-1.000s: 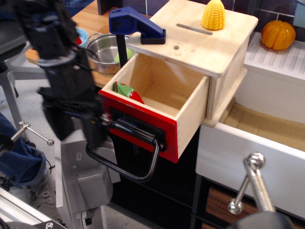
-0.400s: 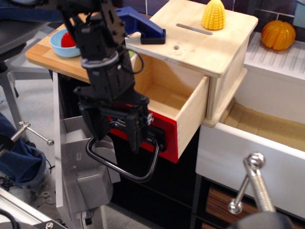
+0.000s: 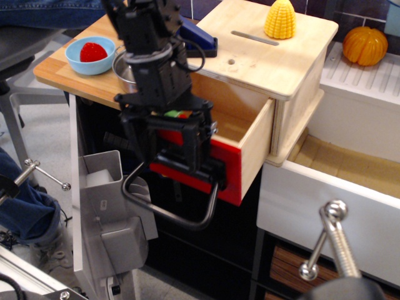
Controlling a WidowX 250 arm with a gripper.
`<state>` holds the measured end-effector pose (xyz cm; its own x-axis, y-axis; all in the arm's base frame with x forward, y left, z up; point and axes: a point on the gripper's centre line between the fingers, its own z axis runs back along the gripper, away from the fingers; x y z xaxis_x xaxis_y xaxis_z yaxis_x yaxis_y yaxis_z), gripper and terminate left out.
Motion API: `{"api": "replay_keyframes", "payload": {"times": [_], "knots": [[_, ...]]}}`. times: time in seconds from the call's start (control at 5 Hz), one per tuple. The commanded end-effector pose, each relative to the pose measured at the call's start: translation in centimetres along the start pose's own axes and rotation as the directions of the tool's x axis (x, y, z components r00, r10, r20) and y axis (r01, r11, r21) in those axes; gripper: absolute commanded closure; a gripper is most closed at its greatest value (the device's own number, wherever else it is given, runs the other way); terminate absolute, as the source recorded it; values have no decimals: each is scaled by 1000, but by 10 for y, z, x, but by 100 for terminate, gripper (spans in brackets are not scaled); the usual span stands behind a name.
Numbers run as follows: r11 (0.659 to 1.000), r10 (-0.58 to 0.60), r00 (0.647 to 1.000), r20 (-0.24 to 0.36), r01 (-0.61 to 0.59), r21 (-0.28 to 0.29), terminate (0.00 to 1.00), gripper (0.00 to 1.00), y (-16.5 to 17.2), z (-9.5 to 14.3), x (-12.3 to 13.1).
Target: Close drawer of box
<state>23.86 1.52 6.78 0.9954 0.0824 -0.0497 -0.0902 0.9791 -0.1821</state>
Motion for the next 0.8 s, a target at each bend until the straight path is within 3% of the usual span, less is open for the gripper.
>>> {"api": "replay_keyframes", "payload": {"times": [0.0,0.4,0.6], "knots": [[1000,-3,996,93,0,30,0,0,4,25,51],[1000,13,993,113,-16,24,0,0,3,30,76],[999,31,993,113,-34,25,100,0,5,32,81]]}}
